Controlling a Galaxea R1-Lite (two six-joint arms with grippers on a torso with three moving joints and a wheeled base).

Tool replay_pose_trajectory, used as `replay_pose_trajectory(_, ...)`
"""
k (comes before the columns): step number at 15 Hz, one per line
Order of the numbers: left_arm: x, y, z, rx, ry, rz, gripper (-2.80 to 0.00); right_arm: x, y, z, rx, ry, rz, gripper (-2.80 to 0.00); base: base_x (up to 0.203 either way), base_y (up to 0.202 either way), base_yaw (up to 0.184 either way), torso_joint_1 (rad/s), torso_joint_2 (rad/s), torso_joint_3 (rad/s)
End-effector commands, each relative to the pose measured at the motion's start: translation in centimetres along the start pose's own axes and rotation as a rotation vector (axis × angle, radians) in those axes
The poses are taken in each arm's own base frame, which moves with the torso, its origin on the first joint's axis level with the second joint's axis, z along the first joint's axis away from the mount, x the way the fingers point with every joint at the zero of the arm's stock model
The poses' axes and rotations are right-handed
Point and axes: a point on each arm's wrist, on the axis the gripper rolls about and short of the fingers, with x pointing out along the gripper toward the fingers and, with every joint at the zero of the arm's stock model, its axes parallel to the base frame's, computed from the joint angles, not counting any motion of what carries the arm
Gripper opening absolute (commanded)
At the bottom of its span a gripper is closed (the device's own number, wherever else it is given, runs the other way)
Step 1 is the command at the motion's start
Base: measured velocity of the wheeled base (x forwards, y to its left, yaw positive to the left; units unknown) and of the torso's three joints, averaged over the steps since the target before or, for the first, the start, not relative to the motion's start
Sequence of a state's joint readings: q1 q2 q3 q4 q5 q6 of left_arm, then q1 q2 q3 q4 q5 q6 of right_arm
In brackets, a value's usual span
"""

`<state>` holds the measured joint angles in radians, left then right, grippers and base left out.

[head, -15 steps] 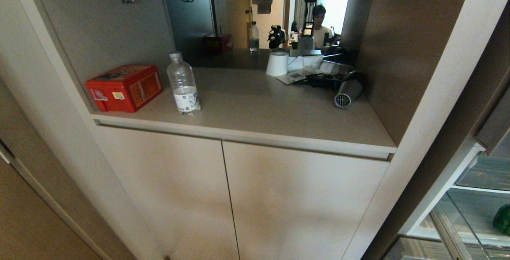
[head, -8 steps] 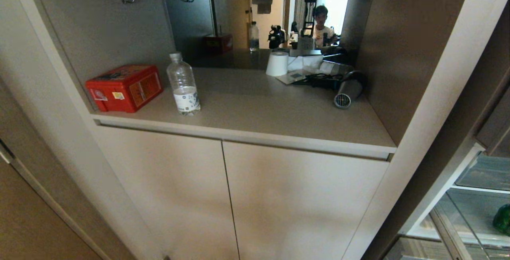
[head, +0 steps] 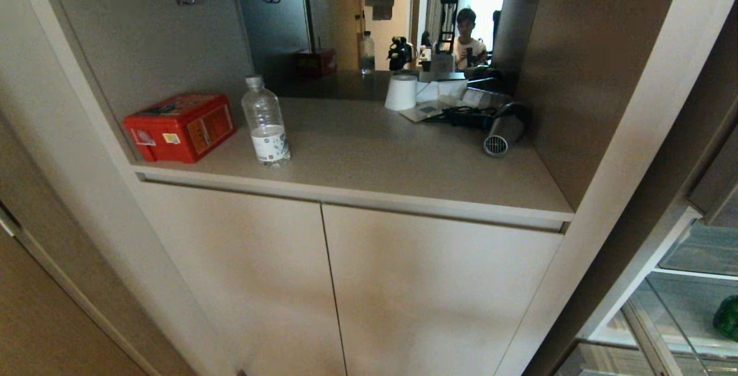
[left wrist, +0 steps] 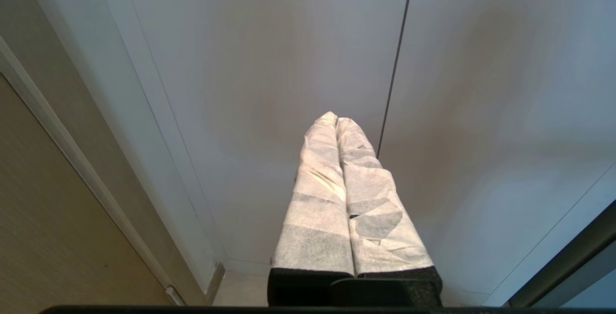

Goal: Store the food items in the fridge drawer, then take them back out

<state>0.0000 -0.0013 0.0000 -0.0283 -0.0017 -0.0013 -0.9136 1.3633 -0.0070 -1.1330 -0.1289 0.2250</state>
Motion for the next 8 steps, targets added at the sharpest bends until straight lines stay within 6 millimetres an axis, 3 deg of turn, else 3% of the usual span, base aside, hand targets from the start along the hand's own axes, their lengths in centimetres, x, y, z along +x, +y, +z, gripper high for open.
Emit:
replay_pose_trajectory(1,0.1,0.0,-0.3,0.000,0.010,0.000,-2.80,-0.4,-0.1,0.0,0.076,-0.007,-0.001,-2.80,0.000,0.000,0.000,0.000,0.00,0.000)
replay_pose_trajectory(5,0.1,0.0,-0.3,0.000,0.010,0.000,-2.80,-0.4,-0.5,-1.2,0.217,0.122,-0.052,-2.80,0.000,0.000,0.000,0.000,0.00,0.000)
replay_pose_trajectory(8,0.1,0.0,-0.3,0.000,0.010,0.000,-2.80,-0.1,-2.2,-2.1,0.349,0.240,-0.133,-2.80,0.000,0.000,0.000,0.000,0.00,0.000)
